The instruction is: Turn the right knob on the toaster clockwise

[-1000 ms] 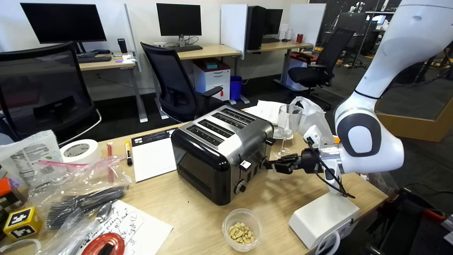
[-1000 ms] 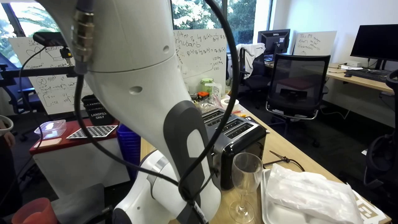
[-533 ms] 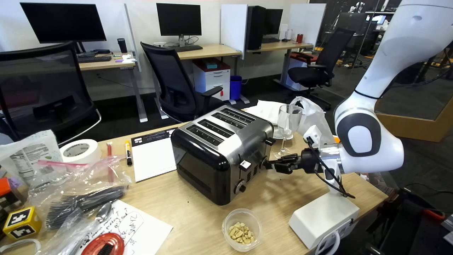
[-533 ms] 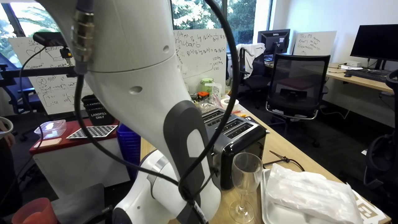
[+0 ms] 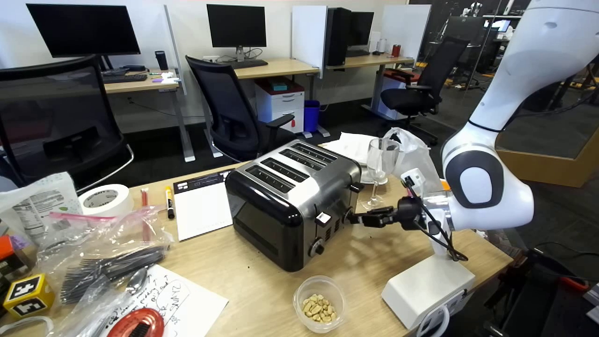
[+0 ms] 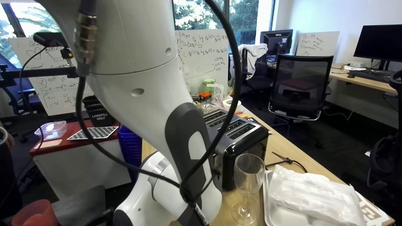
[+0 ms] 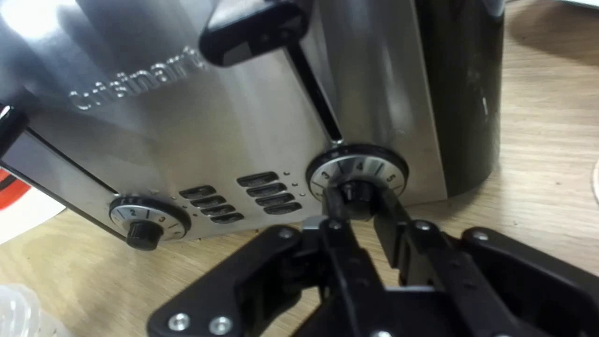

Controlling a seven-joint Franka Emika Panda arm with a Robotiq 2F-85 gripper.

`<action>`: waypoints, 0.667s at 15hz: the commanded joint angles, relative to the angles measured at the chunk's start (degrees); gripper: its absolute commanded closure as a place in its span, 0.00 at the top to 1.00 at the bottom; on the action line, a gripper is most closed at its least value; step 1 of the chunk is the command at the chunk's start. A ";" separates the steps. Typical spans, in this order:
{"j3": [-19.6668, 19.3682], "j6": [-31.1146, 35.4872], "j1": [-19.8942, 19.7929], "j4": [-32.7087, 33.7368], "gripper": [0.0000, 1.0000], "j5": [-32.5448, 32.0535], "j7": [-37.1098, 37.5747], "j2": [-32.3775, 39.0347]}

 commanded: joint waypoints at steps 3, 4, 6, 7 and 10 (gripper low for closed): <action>-4.01 -5.32 6.98 0.41 0.06 -0.04 11.16 1.36; -5.07 -6.53 7.64 0.29 0.06 -0.04 12.84 1.64; -6.84 -8.56 8.81 0.10 0.06 -0.05 15.94 2.10; -7.54 -9.43 9.16 0.02 0.06 -0.06 17.36 2.32; -8.56 -10.86 9.46 -0.02 0.06 -0.12 20.67 2.78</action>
